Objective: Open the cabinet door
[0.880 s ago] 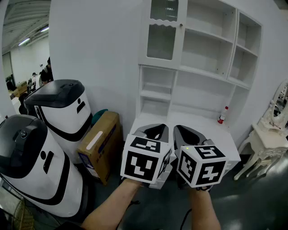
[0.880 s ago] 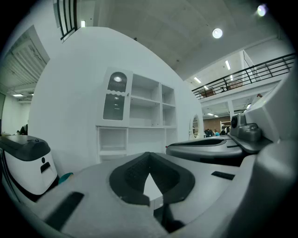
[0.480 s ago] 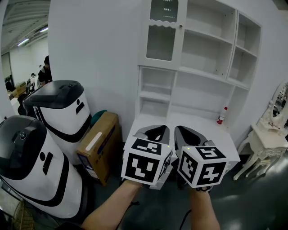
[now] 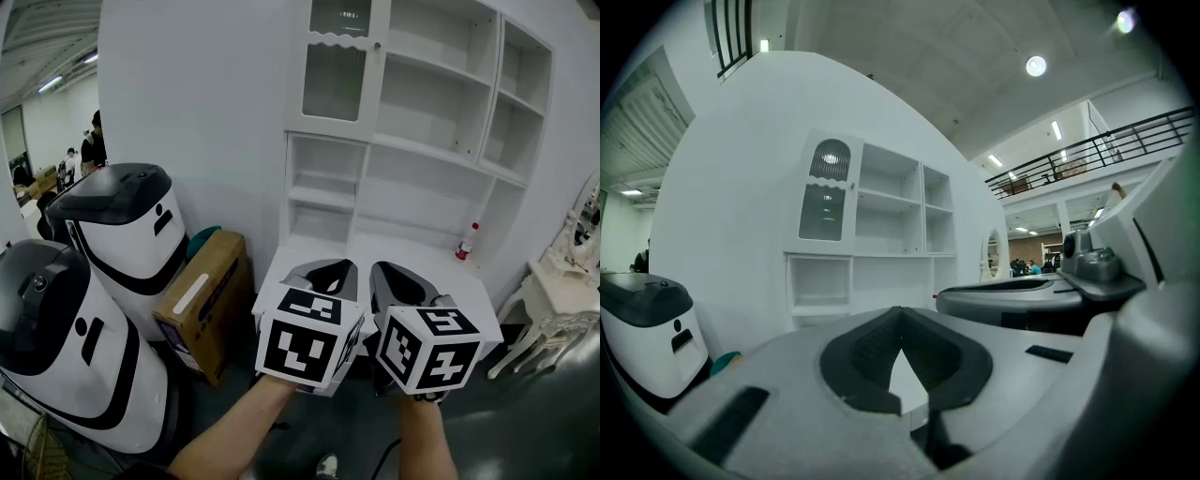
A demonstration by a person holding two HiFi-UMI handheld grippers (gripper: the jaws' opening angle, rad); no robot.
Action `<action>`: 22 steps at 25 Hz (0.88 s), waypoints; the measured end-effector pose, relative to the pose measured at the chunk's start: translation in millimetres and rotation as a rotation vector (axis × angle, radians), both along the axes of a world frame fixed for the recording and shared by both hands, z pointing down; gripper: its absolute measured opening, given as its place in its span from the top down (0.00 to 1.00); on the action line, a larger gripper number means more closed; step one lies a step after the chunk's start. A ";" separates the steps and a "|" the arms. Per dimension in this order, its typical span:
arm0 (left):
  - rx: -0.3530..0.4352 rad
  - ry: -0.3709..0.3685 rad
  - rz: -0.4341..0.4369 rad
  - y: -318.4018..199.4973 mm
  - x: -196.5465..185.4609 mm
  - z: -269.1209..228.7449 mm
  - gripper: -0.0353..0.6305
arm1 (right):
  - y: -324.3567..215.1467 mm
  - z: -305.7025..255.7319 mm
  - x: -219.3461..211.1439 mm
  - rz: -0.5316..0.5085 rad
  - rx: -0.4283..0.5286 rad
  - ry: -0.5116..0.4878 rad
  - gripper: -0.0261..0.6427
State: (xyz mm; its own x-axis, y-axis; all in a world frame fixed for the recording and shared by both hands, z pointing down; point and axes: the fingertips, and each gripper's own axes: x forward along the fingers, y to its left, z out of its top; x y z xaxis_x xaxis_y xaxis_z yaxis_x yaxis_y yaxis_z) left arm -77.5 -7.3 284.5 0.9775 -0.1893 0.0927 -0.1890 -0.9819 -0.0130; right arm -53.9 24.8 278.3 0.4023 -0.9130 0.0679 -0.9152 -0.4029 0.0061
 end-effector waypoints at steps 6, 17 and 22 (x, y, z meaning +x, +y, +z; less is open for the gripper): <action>0.008 0.000 -0.017 -7.2 42.6 -4.2 0.94 | -7.5 -0.6 45.3 -0.015 0.004 -0.001 0.93; 0.026 0.000 -0.061 -13.6 125.9 -13.7 0.94 | -15.9 -8.9 126.3 -0.065 0.012 0.008 0.93; 0.032 -0.006 -0.083 -13.2 159.6 -13.9 0.94 | -15.0 -7.7 159.3 -0.090 0.013 0.002 0.93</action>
